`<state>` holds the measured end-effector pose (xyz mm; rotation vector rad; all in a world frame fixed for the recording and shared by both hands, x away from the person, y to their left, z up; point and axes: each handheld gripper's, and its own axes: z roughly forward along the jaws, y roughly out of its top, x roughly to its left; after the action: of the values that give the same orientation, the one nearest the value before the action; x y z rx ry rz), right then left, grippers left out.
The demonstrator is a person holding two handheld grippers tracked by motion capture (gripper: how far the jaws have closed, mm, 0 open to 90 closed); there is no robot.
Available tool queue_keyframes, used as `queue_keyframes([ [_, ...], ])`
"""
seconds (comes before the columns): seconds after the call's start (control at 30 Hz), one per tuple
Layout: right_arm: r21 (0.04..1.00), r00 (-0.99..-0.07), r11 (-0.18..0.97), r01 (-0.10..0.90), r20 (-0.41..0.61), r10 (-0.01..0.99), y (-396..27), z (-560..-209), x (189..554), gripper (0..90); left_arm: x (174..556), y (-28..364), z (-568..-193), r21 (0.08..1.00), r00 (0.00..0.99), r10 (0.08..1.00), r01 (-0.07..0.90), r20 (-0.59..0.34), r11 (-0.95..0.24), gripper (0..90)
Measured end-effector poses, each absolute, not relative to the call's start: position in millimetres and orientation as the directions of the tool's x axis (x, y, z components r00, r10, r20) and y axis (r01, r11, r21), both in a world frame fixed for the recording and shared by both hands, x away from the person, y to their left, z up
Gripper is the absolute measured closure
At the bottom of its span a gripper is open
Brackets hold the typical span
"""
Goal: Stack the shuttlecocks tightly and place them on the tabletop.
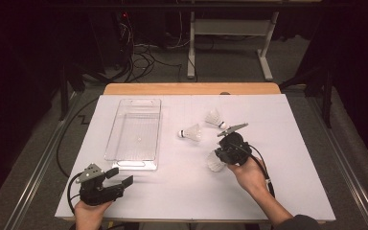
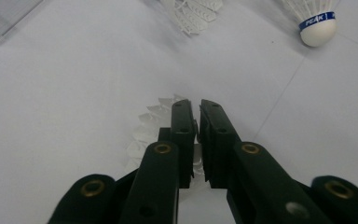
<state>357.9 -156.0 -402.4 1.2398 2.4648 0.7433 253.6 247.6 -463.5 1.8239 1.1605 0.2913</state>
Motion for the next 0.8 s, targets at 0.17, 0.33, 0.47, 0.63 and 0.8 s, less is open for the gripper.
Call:
queue_keyframes([
  [0.17,0.564,-0.582,0.488,0.666,-0.017,0.813,-161.0,-398.9,359.1,88.3,253.7,247.3,-463.7,0.796,0.526,0.81,0.592,-0.261,-0.128,29.7],
  [0.33,0.569,-0.586,0.491,0.66,-0.02,0.81,-163.1,-395.1,358.3,89.2,253.5,247.4,-463.7,0.797,0.522,0.814,0.59,-0.255,-0.129,30.0],
  [0.47,0.581,-0.588,0.484,0.655,-0.011,0.809,-162.7,-394.4,358.3,89.2,253.6,247.2,-463.7,0.797,0.525,0.812,0.59,-0.254,-0.132,30.0],
  [0.63,0.598,-0.595,0.477,0.644,-0.001,0.804,-160.6,-394.3,361.0,89.2,253.9,247.1,-463.7,0.797,0.526,0.812,0.589,-0.253,-0.133,30.1],
  [0.8,0.614,-0.599,0.468,0.636,0.01,0.801,-155.3,-394.7,364.8,89.2,254.1,246.8,-463.9,0.796,0.523,0.816,0.59,-0.247,-0.137,30.4],
])
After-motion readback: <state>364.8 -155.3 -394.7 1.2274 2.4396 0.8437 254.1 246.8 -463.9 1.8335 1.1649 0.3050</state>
